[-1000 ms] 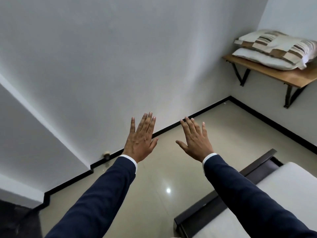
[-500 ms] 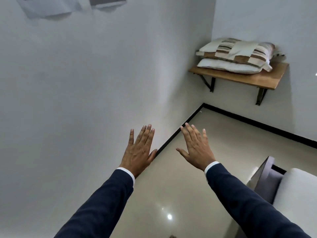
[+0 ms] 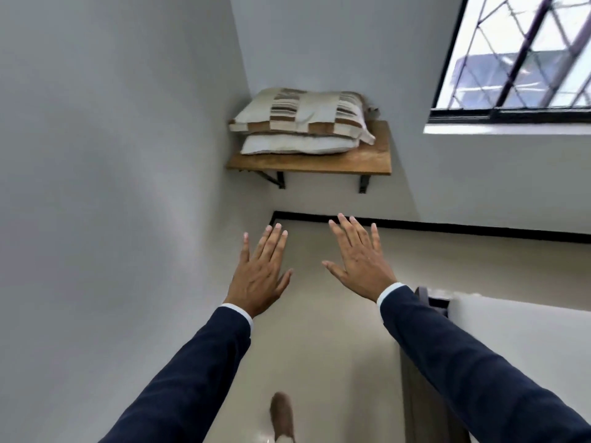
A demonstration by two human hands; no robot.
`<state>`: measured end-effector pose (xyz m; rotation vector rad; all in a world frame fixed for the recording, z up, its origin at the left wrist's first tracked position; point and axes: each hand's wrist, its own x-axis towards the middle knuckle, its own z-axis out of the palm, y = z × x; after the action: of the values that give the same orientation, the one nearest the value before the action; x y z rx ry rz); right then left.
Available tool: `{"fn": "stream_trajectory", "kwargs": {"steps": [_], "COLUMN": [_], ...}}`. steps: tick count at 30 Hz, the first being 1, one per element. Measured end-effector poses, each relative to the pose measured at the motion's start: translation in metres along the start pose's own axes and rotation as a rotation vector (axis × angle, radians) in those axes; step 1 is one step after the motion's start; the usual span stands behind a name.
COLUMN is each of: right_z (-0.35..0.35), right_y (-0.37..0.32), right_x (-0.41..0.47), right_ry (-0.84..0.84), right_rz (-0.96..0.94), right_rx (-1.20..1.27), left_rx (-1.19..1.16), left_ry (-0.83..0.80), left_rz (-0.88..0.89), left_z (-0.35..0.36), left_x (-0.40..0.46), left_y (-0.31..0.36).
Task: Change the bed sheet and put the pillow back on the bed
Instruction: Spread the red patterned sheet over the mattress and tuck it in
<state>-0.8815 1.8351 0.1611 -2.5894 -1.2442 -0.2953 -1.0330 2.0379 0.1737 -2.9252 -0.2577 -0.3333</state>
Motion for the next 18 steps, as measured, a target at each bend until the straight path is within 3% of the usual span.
{"fn": "stream_trajectory", "kwargs": {"steps": [9,18], "right_z": [0.008,0.008], "right_y": [0.116,0.249], "right_x": [0.116,0.159], "right_ry": [0.036,0.102], "right_rz": [0.365,0.686], "right_rx": [-0.180,-0.264], "left_rx": [-0.082,-0.166], "left_ry": [0.061,0.074], "left_rz": [0.328,0.640], "left_z": [0.058,0.102], "left_x": [0.254,0.447], "left_y": [-0.031,0.061]}}
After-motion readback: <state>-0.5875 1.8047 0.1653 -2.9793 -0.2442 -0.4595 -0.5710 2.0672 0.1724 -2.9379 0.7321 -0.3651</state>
